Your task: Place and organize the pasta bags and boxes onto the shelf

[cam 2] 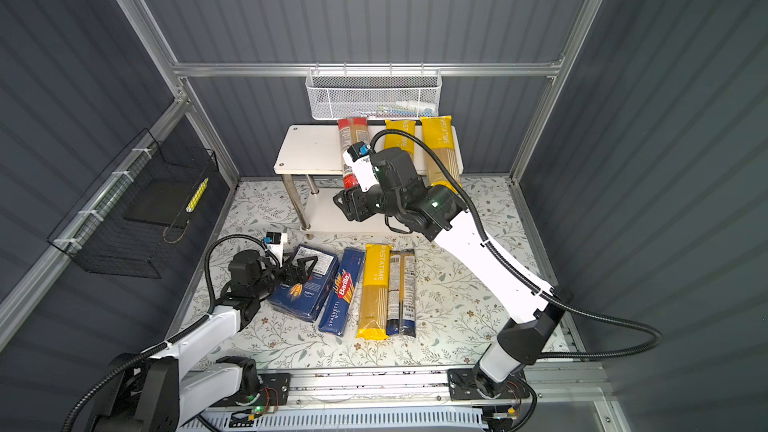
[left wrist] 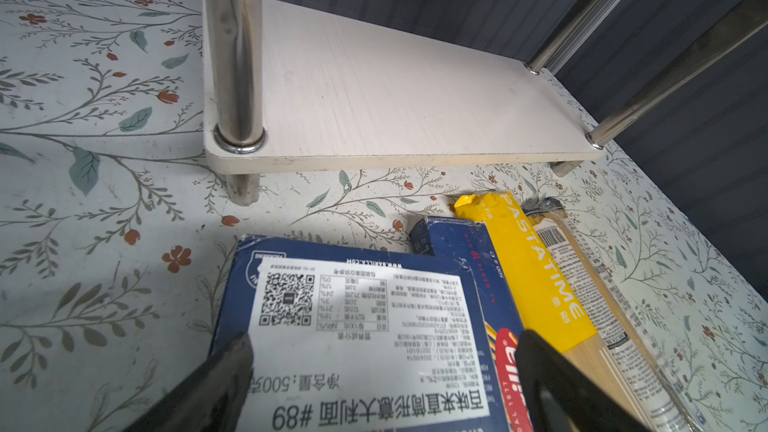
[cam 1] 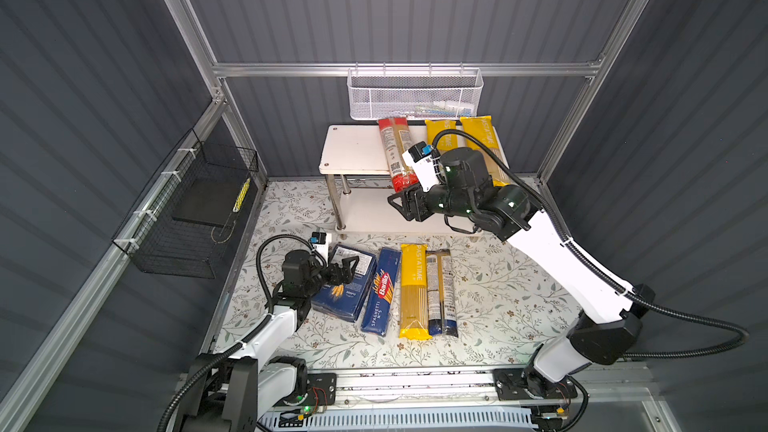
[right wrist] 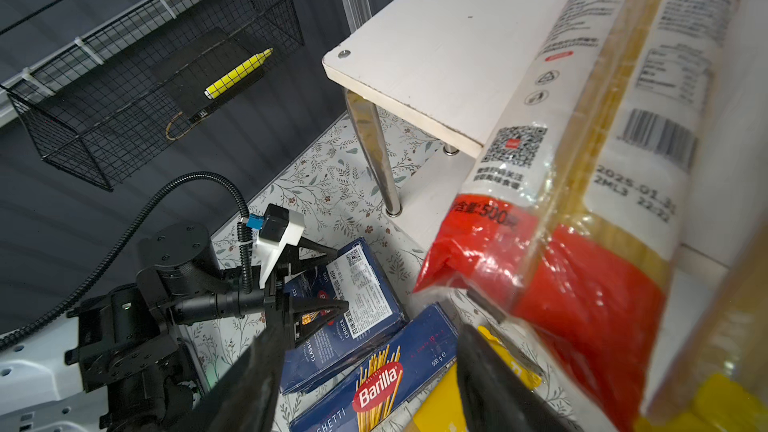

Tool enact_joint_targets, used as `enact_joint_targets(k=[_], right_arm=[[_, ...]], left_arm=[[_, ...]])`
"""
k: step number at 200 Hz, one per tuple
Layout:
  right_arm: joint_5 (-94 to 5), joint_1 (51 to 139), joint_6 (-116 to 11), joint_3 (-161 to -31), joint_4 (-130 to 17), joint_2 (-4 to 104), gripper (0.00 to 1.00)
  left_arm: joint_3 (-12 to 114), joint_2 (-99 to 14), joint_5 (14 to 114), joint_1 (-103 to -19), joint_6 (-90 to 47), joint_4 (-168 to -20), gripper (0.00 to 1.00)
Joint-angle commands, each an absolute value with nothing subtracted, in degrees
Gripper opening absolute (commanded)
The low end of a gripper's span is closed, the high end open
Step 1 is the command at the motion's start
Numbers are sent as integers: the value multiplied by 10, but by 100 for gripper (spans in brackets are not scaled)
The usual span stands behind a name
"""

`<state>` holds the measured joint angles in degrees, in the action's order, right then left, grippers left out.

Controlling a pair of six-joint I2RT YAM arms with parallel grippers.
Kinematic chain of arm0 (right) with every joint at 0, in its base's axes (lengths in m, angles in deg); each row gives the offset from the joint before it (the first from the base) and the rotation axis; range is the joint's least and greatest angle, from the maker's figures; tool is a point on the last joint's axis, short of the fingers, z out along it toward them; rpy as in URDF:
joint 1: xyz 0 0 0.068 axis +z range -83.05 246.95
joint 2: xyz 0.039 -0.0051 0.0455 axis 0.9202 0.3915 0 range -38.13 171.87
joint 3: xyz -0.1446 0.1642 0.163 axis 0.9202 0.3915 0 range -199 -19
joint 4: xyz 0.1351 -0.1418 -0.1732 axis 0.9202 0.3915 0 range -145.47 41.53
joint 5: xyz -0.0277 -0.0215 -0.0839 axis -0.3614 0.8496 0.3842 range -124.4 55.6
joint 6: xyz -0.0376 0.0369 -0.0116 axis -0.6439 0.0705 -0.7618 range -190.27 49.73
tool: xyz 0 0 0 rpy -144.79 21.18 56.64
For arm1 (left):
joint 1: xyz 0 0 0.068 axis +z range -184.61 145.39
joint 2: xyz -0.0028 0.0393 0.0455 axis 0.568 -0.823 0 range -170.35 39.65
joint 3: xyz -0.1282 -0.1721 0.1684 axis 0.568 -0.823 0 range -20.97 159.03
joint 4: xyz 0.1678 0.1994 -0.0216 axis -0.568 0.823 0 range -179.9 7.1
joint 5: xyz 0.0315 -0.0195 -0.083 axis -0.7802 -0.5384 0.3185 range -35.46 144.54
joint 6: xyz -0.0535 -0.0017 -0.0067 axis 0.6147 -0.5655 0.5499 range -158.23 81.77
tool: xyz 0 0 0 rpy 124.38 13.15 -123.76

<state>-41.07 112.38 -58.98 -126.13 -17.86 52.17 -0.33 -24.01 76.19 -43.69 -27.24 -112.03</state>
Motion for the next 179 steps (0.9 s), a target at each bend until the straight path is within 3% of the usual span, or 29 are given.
enact_joint_targets(k=[1,179], right_arm=[[-417,1125,-597,-1241,-196,502,68],[-409,1124,-618,-1300,-213,582,71]], left_arm=[[12,-242,760,-441,-277,-1116,99],[10,-238,760,-441,-276,-1116,99]])
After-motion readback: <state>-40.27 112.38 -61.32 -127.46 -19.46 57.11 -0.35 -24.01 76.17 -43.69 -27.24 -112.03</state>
